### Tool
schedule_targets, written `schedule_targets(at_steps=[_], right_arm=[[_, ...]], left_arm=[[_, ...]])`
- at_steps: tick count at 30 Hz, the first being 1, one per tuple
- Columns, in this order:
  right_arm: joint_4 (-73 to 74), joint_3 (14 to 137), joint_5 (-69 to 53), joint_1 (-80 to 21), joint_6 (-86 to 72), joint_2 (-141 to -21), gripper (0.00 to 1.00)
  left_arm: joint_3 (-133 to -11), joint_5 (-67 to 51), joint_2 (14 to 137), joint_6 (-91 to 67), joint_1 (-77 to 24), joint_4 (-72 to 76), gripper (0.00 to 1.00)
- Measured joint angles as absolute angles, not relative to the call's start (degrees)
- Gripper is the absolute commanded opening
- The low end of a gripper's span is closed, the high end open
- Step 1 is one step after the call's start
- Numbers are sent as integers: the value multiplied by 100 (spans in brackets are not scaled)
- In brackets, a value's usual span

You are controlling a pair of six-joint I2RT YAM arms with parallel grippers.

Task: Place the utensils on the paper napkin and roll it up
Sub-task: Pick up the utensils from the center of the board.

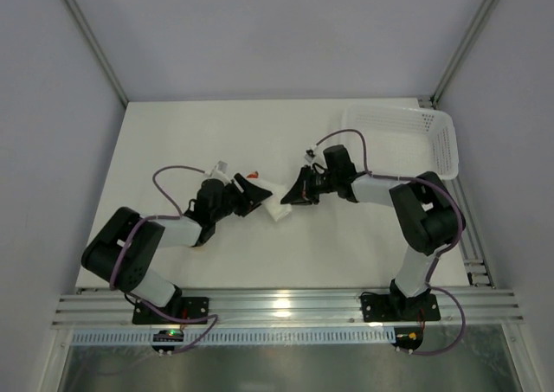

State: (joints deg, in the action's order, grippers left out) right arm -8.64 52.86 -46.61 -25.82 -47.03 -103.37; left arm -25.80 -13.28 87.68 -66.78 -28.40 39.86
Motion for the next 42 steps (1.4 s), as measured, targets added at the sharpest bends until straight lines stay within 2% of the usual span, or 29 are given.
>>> schedule_targets(at_steps=[7, 11, 26, 42], right_arm=[[-1013, 5186, -4663, -2589, -4866, -10204, 3], [-1052, 5177, -4661, -2591, -4936, -10145, 4], [-1175, 5153, -4650, -2617, -4991, -9979, 4], [-1017, 5153, -4724, -2622, -4753, -9859, 4]], left_arm=[[-2471, -1284, 8770, -6840, -2838, 4344, 54], [-2440, -1288, 8820, -6904, -2838, 4528, 58], [-2353, -1280, 8820, -6917, -2845, 4654, 60], [-2519, -1282, 9074, -6997, -2845, 5002, 57]])
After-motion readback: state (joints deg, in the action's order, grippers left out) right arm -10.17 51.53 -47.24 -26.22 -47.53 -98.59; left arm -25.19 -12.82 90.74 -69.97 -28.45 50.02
